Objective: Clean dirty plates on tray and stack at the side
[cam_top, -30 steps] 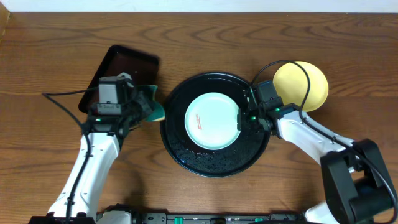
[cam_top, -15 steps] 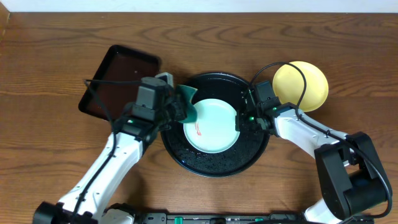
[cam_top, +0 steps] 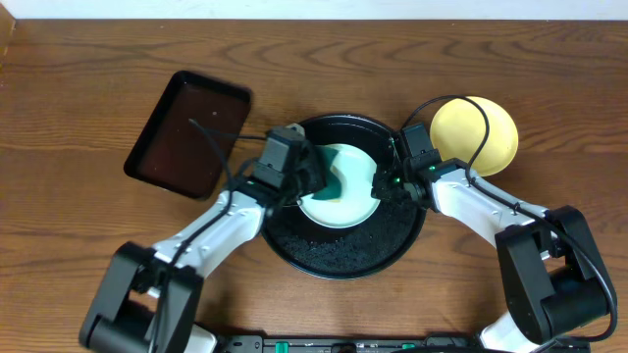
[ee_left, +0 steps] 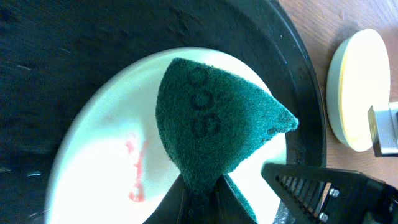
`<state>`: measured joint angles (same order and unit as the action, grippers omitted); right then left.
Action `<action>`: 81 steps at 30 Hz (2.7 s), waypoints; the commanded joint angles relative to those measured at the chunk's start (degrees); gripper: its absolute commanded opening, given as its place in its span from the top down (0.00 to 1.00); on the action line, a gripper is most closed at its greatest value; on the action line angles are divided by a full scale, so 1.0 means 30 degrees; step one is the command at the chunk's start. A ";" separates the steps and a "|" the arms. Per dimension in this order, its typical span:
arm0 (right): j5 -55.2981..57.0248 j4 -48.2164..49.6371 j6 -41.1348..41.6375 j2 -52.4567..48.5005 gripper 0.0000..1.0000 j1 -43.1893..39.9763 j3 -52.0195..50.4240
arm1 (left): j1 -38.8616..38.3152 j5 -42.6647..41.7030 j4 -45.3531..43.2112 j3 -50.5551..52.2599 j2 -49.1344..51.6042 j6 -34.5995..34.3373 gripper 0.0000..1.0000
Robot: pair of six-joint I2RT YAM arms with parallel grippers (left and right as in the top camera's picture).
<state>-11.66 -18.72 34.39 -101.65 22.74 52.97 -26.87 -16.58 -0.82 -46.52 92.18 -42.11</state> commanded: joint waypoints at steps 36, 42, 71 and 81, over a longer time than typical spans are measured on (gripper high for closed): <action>0.0940 -0.0605 0.0590 -0.0306 0.99 0.0117 0.0342 | -0.0372 1.2604 0.0831 -0.0204 -0.2120 0.3235 0.92; 0.0940 -0.0539 0.0597 -0.0306 0.99 0.0117 0.0342 | -0.0372 0.5537 -0.0976 -0.0197 -0.1902 0.1625 0.92; 0.0925 -0.0554 0.0102 -0.0299 0.99 0.0117 0.0350 | -0.0386 1.4498 0.2244 -0.0204 -0.0233 0.4998 0.92; 0.1239 -0.3075 -0.2812 0.0219 0.99 0.0124 0.3038 | 0.0372 1.0076 0.2601 -0.0204 -0.3956 0.5027 0.92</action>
<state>-10.11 -26.76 30.39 -101.73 22.74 57.80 -26.70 20.05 6.74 -48.01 81.76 -28.27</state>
